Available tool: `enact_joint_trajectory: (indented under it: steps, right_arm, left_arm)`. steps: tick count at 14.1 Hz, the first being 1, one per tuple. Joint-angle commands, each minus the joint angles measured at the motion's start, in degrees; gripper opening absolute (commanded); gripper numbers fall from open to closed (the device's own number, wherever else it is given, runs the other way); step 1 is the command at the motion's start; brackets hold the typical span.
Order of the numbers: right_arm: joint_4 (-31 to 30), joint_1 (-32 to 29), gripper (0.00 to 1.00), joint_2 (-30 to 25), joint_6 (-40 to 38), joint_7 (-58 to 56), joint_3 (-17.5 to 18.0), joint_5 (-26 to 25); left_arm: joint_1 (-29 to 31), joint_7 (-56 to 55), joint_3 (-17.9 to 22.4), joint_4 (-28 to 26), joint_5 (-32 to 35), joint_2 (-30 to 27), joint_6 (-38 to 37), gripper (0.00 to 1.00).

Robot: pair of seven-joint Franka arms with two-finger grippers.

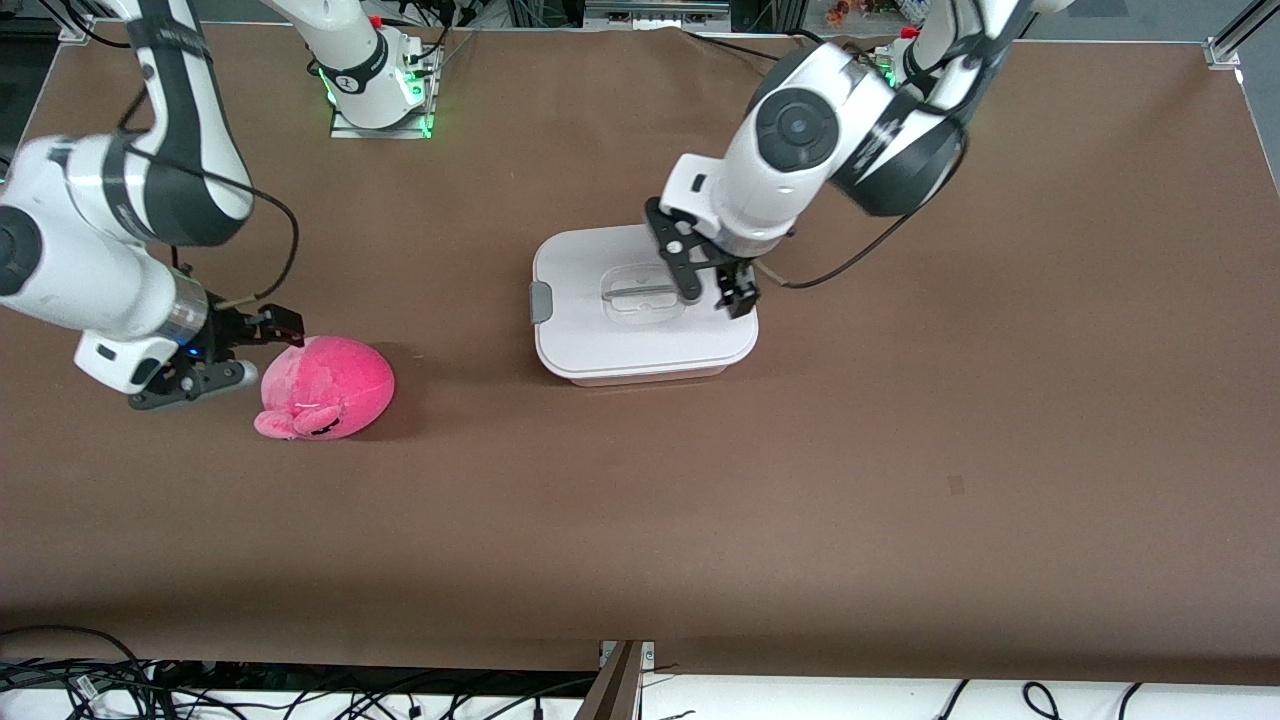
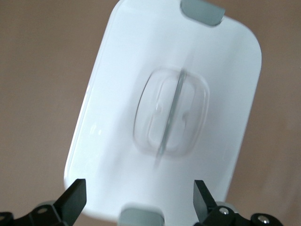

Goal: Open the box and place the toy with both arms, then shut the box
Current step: 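Reach the left gripper to the lid handle while the right gripper reaches the toy, then grasp the lid handle with the left gripper while the right gripper grasps the toy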

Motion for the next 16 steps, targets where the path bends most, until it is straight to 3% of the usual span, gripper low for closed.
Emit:
enact_joint_trajectory:
  steps: [1, 2, 4, 5, 7, 8, 9, 10, 11, 16]
  right_arm:
    - [-1.2, -0.7, 1.0, 2.6, 3.5, -1.8, 0.4, 0.4]
    - [-1.5, -0.8, 1.0, 3.8, 4.7, -1.8, 0.4, 0.5]
    - [-1.6, -0.8, 1.0, 6.1, 5.8, -3.0, 0.4, 0.5]
    - [-2.0, -0.8, 0.99, 7.1, 7.0, -3.6, 0.4, 0.7]
    - [-2.6, -0.9, 0.9, 8.1, 8.3, -3.7, 0.4, 0.7]
    - [-2.6, -0.8, 0.76, 8.5, 8.3, -3.7, 0.5, 0.8]
    - [-2.6, -0.9, 0.48, 8.6, 8.2, -3.8, 0.4, 0.8]
    - [-2.6, -0.8, 0.11, 8.5, 8.0, -4.1, 0.4, 0.7]
    - [-2.5, -0.8, 0.0, 8.5, 7.9, -4.3, 0.4, 0.7]
    - [-2.0, -0.9, 0.0, 8.0, 7.6, -5.6, 0.4, 0.7]
  left_arm:
    - [-1.3, 2.9, -1.2, 1.1, 0.0, 3.6, 5.5, 1.0]
    - [-2.1, 2.8, -1.2, 0.9, 0.0, 4.3, 6.9, 0.97]
    - [-2.5, 2.8, -1.2, 1.0, 0.3, 5.9, 8.3, 0.73]
    - [-3.2, 2.8, -1.2, 1.0, 0.4, 6.2, 8.4, 0.69]
    - [-4.1, 2.8, -1.2, 0.9, 0.4, 6.3, 8.4, 0.53]
    - [-4.1, 2.8, -1.2, 0.9, 0.4, 6.5, 8.3, 0.33]
    - [-4.1, 2.8, -1.2, 0.9, 0.4, 6.5, 8.2, 0.11]
    - [-4.0, 2.7, -1.2, 0.9, 0.4, 6.4, 8.0, 0.0]
    - [-4.0, 2.7, -1.2, 1.0, 0.4, 6.3, 7.9, 0.0]
    - [-3.5, 2.4, -1.3, 1.1, 0.4, 4.9, 6.1, 0.0]
